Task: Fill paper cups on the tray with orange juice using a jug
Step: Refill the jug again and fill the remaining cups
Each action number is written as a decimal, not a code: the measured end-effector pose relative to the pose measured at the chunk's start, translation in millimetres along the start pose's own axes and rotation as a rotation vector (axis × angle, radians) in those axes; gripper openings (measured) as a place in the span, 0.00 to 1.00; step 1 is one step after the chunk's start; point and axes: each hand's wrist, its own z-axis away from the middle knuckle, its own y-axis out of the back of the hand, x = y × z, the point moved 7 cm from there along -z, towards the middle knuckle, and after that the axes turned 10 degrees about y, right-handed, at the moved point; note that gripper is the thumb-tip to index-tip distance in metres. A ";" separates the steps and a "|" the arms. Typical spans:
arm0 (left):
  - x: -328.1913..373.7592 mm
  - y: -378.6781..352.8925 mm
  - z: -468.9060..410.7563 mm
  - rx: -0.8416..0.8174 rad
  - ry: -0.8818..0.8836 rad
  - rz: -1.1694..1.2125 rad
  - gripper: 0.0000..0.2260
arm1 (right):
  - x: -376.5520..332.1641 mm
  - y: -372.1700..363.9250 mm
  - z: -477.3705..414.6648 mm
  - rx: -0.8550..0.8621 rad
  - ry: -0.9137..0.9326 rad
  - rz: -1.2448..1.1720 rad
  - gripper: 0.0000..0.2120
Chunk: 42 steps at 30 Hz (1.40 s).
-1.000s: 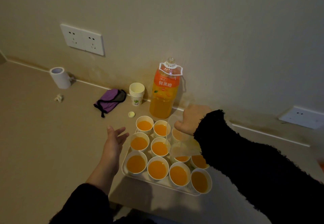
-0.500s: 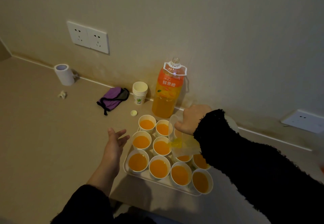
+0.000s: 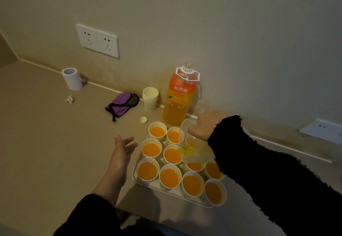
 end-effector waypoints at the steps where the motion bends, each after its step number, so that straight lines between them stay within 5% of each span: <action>1: -0.2 0.6 0.1 0.000 0.002 -0.005 0.31 | 2.5 -1.3 0.3 -0.009 -0.018 -0.005 0.25; 22: -6.3 -0.6 4.0 0.039 0.050 -0.033 0.33 | 63.5 1.0 14.7 0.000 -0.177 -0.279 0.23; 42: -6.5 -24.8 12.0 0.028 0.001 -0.063 0.31 | 83.7 -50.0 34.3 -0.079 -0.224 -0.172 0.22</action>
